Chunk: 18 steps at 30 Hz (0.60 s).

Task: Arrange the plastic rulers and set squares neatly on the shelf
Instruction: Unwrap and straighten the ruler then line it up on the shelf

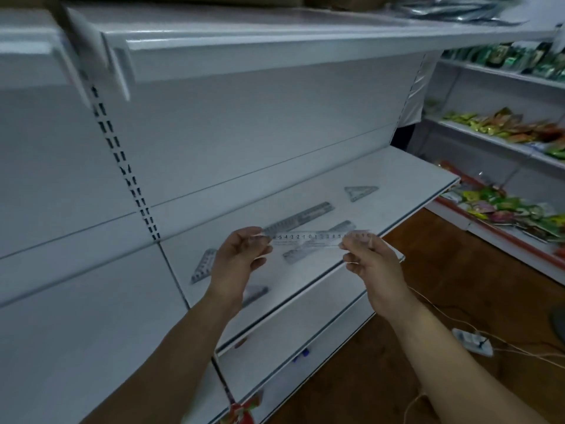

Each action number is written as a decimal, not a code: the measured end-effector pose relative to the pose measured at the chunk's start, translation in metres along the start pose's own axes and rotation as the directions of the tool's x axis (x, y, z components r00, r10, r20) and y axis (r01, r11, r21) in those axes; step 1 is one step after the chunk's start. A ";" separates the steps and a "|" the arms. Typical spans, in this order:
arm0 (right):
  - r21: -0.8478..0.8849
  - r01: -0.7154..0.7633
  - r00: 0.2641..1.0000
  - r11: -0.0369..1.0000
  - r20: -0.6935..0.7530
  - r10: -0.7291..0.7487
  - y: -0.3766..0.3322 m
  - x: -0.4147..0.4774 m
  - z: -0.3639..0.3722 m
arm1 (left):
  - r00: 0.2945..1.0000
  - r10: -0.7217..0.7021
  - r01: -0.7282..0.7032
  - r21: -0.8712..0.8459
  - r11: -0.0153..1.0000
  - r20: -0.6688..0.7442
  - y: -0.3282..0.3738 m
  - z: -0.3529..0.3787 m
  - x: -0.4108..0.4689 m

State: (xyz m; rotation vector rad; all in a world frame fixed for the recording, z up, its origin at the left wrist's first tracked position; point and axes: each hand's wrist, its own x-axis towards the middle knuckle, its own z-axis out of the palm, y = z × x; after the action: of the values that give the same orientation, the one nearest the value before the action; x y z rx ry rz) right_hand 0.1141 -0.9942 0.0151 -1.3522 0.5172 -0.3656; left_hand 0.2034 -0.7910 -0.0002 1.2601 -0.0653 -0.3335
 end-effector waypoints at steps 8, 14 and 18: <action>0.037 -0.073 0.989 0.997 0.128 0.068 -0.003 0.089 -0.004 | 0.979 0.173 -0.144 0.235 0.961 -0.105 -0.011 0.022 0.055; 0.009 -0.151 0.950 0.988 0.279 0.143 -0.010 0.159 -0.013 | 0.808 0.540 -0.380 0.909 0.171 0.235 -0.022 0.029 0.095; -0.045 -0.146 0.908 0.988 0.392 0.152 -0.011 0.197 -0.016 | 0.865 0.414 -0.317 0.948 0.013 0.284 -0.016 0.051 0.111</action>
State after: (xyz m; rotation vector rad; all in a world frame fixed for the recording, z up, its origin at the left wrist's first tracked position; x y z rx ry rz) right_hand 0.2701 -1.1145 -0.0040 -1.3468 0.2823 0.0409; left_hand 0.2942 -0.8734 -0.0146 2.5796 -0.6753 0.3754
